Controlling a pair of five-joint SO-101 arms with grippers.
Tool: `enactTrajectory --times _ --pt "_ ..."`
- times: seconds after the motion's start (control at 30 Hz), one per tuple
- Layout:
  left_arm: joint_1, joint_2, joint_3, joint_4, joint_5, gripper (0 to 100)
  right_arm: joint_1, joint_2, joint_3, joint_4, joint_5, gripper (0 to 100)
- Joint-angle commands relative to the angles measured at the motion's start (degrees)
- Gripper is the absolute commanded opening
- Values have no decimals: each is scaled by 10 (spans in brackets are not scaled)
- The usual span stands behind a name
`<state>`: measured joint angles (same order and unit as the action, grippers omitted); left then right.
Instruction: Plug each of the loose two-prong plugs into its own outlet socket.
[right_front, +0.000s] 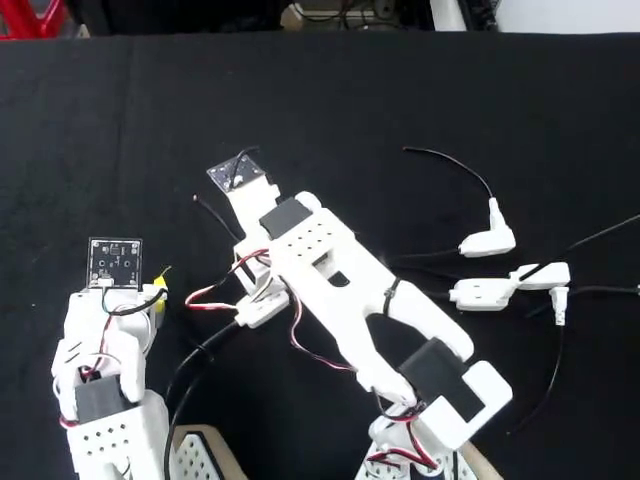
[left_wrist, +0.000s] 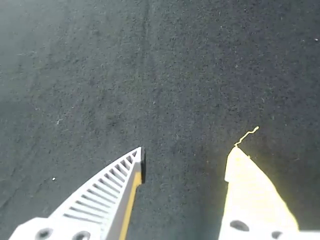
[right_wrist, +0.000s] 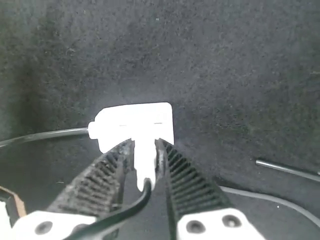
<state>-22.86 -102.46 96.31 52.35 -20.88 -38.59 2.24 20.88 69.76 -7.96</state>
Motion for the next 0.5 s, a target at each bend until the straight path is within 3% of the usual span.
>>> enactTrajectory --times 0.0,0.47 --pt "-7 -5 12 0 3 271 23 -11 22 -18 6 12" --pt "-7 -5 12 0 3 271 27 -11 40 1 7 12"
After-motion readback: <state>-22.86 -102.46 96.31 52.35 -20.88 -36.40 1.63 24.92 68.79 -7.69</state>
